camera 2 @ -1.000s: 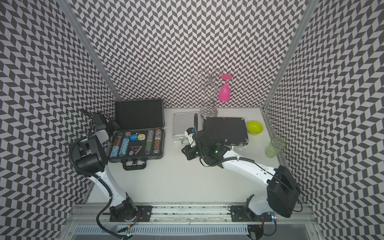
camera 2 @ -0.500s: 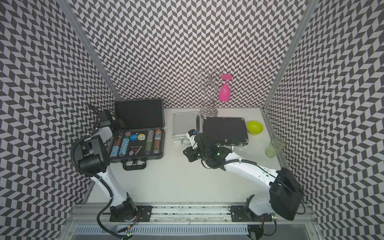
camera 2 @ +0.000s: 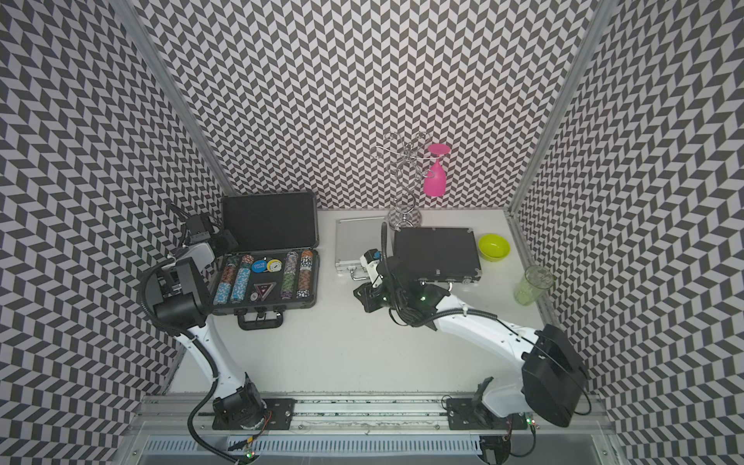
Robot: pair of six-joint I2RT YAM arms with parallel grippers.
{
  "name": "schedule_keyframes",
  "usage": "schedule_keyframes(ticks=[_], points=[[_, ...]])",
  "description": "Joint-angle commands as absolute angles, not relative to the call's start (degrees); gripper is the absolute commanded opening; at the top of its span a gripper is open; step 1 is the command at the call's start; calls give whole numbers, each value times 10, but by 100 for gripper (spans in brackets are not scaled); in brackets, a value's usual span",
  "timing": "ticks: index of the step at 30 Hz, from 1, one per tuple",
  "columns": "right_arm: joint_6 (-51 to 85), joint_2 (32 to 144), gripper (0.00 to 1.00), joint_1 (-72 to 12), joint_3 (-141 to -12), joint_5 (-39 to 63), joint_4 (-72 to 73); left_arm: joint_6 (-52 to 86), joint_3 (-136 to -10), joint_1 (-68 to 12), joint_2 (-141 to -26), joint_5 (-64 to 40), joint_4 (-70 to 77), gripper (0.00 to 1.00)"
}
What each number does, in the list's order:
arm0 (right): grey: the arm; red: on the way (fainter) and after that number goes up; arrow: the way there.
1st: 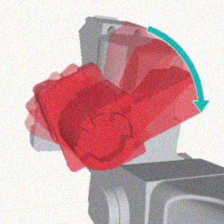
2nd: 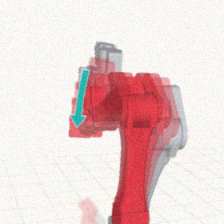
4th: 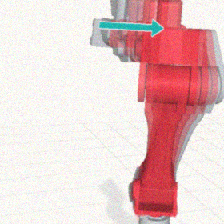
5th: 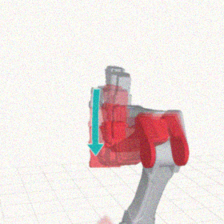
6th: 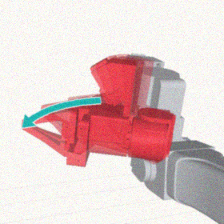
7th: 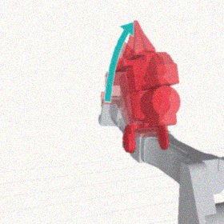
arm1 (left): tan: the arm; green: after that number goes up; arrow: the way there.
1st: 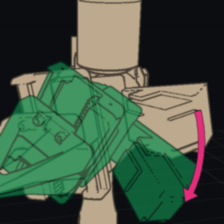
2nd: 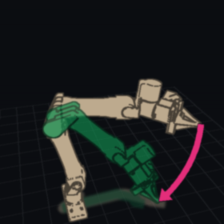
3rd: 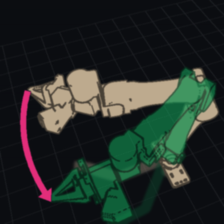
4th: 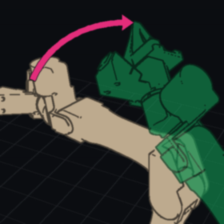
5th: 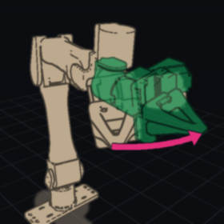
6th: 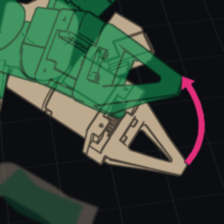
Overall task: Close the poker set cases
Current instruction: Move the poker set case to the center of the board.
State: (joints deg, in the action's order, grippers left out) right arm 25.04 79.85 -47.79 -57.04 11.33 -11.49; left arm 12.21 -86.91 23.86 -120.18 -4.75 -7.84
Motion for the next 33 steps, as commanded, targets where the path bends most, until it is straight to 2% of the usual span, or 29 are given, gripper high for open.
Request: schedule_keyframes(ticks=[1,11,19,33], points=[[249,793,20,-473,-566,109,-92,117,-899,244,-1220,-66,-90,45],[249,801,20,-473,-575,106,-94,97,-957,248,-1260,-111,-101,18],[246,805,20,-473,-580,111,-96,104,-924,247,-1230,-125,-85,0],[239,785,20,-471,-569,110,-98,175,-796,238,-1150,-148,-25,0]])
